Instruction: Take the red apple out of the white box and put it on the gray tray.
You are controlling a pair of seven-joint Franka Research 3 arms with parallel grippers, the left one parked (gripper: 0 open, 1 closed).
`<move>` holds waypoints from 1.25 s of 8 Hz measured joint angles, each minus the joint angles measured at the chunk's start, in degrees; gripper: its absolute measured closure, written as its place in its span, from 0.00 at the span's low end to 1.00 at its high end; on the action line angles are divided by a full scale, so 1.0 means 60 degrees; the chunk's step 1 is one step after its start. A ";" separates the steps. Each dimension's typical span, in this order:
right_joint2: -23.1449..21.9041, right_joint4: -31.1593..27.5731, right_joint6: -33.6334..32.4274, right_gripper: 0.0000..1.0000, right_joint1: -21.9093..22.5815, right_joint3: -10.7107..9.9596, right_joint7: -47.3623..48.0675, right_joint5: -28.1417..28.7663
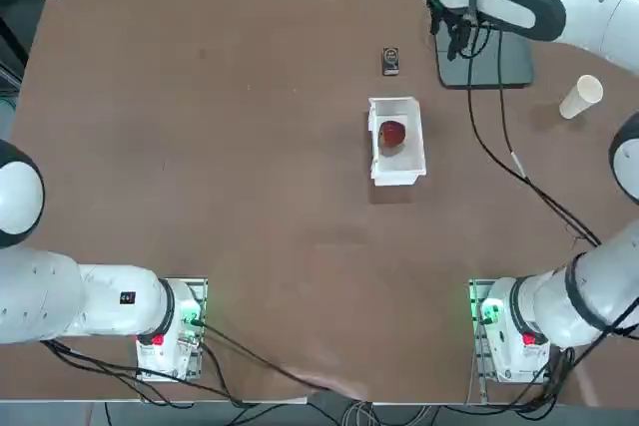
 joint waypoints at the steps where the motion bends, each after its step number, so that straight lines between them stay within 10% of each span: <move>1: 0.0017 -0.0255 0.0508 0.00 0.0013 0.0009 0.0802 0.0428; 10: 0.0273 -0.3721 0.4939 0.00 0.1568 0.0103 0.4539 0.0678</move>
